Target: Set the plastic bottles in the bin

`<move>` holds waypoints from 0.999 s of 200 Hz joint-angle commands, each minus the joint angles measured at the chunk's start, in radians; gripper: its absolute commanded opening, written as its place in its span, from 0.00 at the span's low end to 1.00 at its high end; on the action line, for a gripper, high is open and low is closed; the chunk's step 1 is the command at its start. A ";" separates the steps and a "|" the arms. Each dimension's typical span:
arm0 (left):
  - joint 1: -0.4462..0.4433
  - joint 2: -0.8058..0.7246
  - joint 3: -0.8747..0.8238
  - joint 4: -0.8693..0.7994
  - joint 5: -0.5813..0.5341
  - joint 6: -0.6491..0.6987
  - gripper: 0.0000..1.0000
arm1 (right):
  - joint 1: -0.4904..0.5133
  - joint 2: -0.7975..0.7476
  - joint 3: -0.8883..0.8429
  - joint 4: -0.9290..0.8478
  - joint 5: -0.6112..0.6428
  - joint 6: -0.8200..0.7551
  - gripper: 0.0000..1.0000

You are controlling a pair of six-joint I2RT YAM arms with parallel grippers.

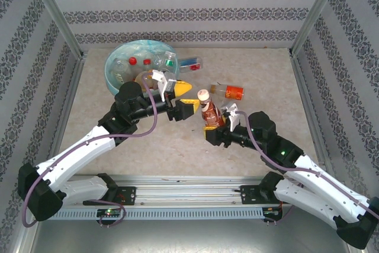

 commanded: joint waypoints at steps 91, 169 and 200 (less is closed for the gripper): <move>-0.012 0.058 -0.022 0.261 0.186 -0.173 0.84 | 0.035 0.011 0.012 -0.001 0.073 -0.026 0.38; -0.012 0.095 -0.019 0.267 0.195 -0.189 0.69 | 0.036 0.024 0.010 0.023 -0.036 -0.043 0.39; -0.012 0.098 -0.019 0.282 0.206 -0.201 0.63 | 0.037 0.054 0.013 0.012 -0.054 -0.038 0.39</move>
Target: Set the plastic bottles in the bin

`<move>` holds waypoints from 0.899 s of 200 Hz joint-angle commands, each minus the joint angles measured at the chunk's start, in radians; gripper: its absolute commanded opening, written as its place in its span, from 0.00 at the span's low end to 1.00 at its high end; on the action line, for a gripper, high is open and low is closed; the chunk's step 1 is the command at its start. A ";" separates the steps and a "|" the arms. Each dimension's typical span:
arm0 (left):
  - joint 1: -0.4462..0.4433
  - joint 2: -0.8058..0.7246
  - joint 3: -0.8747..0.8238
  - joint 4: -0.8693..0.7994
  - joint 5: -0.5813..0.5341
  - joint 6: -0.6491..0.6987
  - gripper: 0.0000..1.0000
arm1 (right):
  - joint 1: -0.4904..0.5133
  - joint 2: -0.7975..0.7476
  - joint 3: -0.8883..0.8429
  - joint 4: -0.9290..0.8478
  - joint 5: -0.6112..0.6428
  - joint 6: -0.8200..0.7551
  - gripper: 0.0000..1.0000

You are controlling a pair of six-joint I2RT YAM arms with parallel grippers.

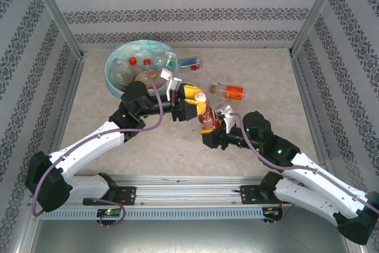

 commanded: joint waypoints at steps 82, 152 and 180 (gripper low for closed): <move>-0.011 0.009 0.003 0.048 0.000 -0.015 0.16 | 0.010 0.059 0.001 0.057 -0.040 0.010 0.45; 0.001 -0.142 0.251 -0.351 -0.254 0.229 0.00 | 0.011 -0.006 0.067 -0.011 0.226 -0.037 0.98; 0.007 -0.226 0.387 -0.545 -0.626 0.406 0.00 | 0.010 -0.037 0.056 -0.038 0.287 -0.066 0.98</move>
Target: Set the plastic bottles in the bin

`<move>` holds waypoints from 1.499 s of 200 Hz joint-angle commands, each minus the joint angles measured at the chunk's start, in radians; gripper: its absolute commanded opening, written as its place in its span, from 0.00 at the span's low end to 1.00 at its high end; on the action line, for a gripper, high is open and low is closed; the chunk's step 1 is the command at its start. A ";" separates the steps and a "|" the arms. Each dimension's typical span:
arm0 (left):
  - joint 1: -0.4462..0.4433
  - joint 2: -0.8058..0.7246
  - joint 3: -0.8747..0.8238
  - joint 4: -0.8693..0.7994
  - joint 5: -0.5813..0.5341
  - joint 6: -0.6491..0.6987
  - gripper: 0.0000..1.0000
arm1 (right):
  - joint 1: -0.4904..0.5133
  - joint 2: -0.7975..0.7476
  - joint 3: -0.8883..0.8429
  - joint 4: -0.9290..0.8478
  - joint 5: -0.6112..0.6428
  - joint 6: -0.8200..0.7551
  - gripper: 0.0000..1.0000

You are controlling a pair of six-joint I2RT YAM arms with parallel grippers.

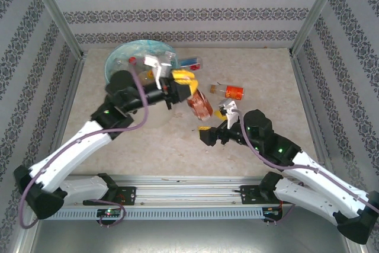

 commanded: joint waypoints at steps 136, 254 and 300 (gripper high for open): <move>0.388 0.243 0.297 -0.228 -0.565 0.405 0.00 | 0.008 -0.129 -0.046 -0.081 0.139 0.010 0.98; 0.487 0.376 -0.040 0.121 -0.297 0.281 0.00 | 0.009 -0.104 -0.054 -0.079 0.156 0.021 0.98; 0.497 0.354 -0.052 0.058 -0.391 0.289 0.45 | 0.008 -0.067 -0.049 -0.062 0.143 0.033 0.98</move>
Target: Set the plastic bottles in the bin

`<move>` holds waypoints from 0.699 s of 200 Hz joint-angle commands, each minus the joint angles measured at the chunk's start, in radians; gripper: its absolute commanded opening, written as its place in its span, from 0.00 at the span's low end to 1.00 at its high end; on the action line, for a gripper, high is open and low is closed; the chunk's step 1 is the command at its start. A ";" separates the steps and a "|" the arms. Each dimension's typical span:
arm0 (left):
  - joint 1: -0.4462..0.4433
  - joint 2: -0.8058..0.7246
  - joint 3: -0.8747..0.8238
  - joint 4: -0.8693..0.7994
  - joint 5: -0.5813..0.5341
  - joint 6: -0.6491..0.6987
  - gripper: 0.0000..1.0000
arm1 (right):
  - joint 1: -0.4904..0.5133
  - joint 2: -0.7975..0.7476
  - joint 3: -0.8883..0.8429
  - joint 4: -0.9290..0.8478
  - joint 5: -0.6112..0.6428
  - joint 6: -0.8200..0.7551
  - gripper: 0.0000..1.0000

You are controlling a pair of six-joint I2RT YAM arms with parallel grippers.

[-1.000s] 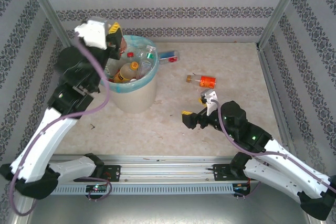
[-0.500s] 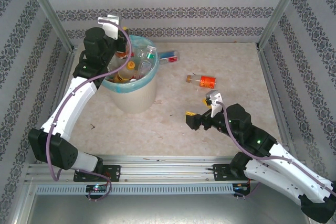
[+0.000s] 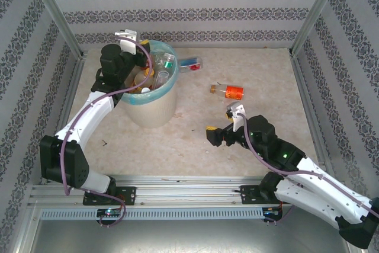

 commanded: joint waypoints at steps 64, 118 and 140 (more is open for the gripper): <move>0.017 -0.227 0.010 -0.071 -0.060 -0.118 0.65 | 0.009 0.046 0.066 -0.001 -0.015 0.005 0.98; 0.017 -0.252 0.097 -0.232 -0.096 -0.133 0.43 | 0.008 0.125 0.120 0.013 -0.033 -0.020 0.98; 0.017 -0.191 0.124 -0.339 -0.129 -0.128 0.29 | 0.010 0.160 0.128 0.018 -0.057 -0.016 0.98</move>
